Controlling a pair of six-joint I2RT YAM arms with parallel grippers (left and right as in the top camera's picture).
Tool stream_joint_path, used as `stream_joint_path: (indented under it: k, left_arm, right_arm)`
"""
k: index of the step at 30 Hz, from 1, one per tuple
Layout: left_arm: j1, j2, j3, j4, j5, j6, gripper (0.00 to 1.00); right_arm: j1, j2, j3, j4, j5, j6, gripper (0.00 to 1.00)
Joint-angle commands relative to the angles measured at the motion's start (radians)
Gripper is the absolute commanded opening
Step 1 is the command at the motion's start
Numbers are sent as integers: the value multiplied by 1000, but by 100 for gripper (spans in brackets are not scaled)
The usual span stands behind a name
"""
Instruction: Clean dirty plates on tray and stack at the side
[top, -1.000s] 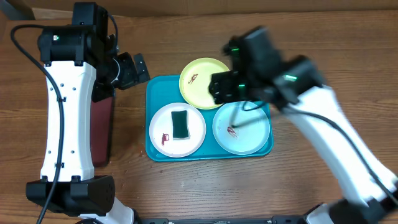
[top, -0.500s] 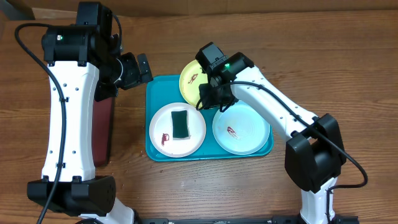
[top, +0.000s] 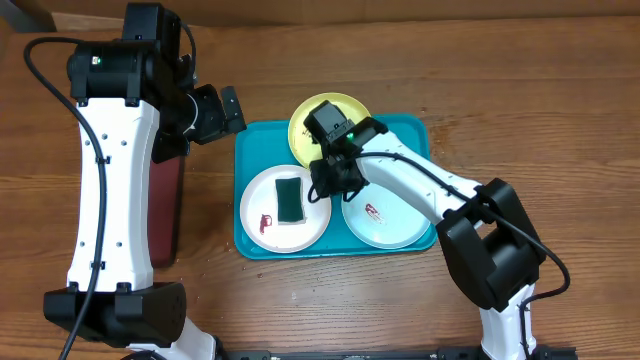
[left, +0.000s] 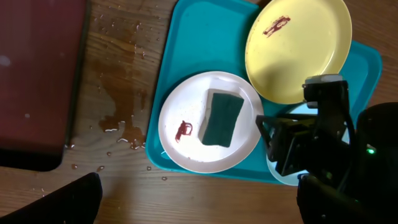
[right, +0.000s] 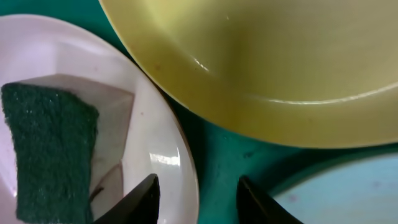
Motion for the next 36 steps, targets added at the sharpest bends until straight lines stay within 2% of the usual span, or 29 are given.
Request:
stream_joint_path:
  k: [1, 6, 13, 14, 16, 19, 21, 24, 27, 28, 31, 32, 34, 36]
  left_arm:
    - [-7, 23, -3, -3, 1, -3, 100]
    - [-7, 53, -3, -4, 1, -2, 100]
    - [-7, 96, -3, -18, 1, -2, 100]
    - [-7, 101, -3, -18, 1, -2, 99]
    - [-7, 106, -3, -17, 1, -3, 90]
    - [-7, 107, -3, -18, 1, -2, 78]
    - [-7, 107, -3, -18, 2, 13, 79]
    - [-7, 112, -3, -18, 2, 47, 82]
    - [-7, 114, -3, -27, 3, 63, 81]
    - [-7, 114, -3, -29, 3, 68, 79]
    - [-7, 114, -3, -29, 2, 69, 55]
    - [-7, 114, -3, -28, 1, 69, 52]
    - [-7, 114, -3, -28, 1, 69, 51]
    - [-7, 114, -3, -32, 2, 70, 61]
  right_arm:
    - [7, 0, -37, 37, -10, -11, 41]
    - [8, 0, -76, 76, -10, -11, 40]
    - [8, 1, -88, 103, -10, -11, 29]
    - [9, 1, -89, 108, -10, -10, 29]
    - [9, 1, -91, 114, -10, -10, 29]
    - [9, 1, -91, 115, -10, 13, 37]
    - [9, 1, -91, 119, -11, 17, 38]
    - [9, 1, -92, 117, -11, 16, 33]
    - [9, 1, -92, 123, -10, 16, 33]
    - [9, 1, -93, 130, -10, 16, 33]
    - [9, 1, -109, 161, -10, 16, 30]
    - [9, 1, -116, 164, -10, 16, 29]
    - [9, 1, -132, 175, -10, 16, 27]
    - [9, 1, -145, 183, -6, 16, 26]
